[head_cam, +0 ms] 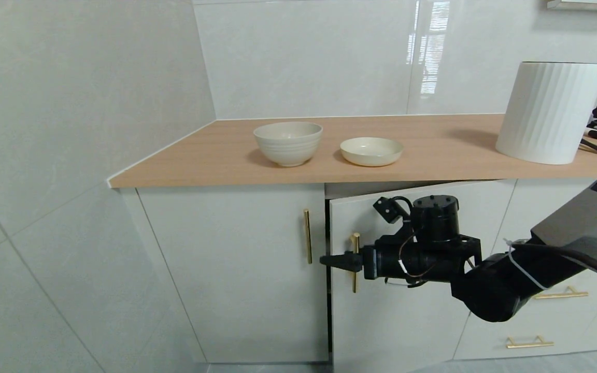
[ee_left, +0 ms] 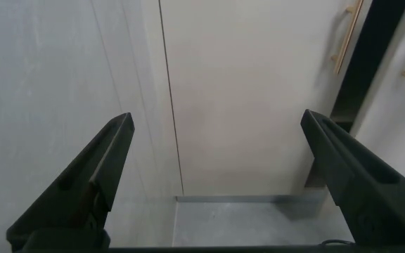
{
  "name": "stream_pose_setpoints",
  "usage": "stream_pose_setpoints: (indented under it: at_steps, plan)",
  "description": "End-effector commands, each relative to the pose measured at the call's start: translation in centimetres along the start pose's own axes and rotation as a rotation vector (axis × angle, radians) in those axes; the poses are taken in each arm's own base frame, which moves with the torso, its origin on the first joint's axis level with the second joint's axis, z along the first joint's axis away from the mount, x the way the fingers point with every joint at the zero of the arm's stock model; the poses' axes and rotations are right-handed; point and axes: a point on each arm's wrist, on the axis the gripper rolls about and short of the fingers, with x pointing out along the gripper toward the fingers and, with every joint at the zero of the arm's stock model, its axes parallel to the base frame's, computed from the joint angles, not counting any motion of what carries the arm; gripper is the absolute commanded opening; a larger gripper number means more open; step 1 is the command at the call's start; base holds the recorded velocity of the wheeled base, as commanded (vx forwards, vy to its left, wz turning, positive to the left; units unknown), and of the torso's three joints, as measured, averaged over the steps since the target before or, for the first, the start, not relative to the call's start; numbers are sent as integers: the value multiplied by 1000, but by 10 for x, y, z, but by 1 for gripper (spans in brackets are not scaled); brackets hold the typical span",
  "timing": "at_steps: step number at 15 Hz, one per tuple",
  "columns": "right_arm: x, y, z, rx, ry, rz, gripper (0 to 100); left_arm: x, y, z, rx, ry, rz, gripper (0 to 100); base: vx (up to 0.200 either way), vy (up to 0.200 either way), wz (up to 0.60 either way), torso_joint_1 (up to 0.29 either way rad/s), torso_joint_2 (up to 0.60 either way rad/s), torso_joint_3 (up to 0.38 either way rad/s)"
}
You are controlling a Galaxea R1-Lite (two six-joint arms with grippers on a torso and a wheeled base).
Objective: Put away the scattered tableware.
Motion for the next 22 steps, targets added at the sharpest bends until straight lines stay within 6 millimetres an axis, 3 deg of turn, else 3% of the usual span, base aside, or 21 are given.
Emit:
stream_pose_setpoints:
  at_steps: [1, 7, 9, 11, 12, 13, 15, 17, 20, 21, 22]
  plan:
    - [-18, 13, -3, -10, 16, 63, 100, 0, 0, 0, 0, 0, 2, 100, 0, 0, 0, 0, 0, 0]
    - [-43, 22, -24, -57, -4, 145, 100, 0, 0, 0, 41, -3, 3, 100, 0, 0, 0, 0, 0, 0]
    - [-50, 26, -27, -54, 22, 184, 100, -7, 0, 28, 59, -134, -3, 100, 0, 0, 0, 0, 0, 0]
    - [-54, 28, -30, -54, 30, 199, 100, -7, -1, 83, 52, -66, -112, 100, 0, 0, 0, 0, 0, 0]
    - [-55, 28, -32, -54, 33, 206, 100, -1, -2, 98, 50, -20, -162, 100, 0, 0, 0, 0, 0, 0]
    - [-57, 29, -36, -60, 29, 213, 100, 23, -5, 129, 42, 58, -273, 100, 0, 0, 0, 0, 0, 0]
    - [-63, 29, -39, -75, 8, 214, 100, 72, -8, 162, 12, 175, -379, 100, 0, 0, 0, 0, 0, 0]
    - [-73, 29, -45, -87, -16, 210, 100, 123, -14, 171, -19, 288, -477, 100, 0, 0, 0, 0, 0, 0]
    - [-83, 30, -54, -90, -23, 208, 100, 174, -40, 169, -128, 344, -597, 100, 0, 0, 0, 0, 0, 0]
    - [-84, 31, -55, -90, -23, 208, 100, 182, -44, 168, -140, 351, -603, 0, 0, 0, 0, 0, 0, 0]
    - [-86, 31, -57, -90, -23, 209, 100, 205, -53, 158, -157, 384, -614, 0, 0, 0, 0, 0, 0, 0]
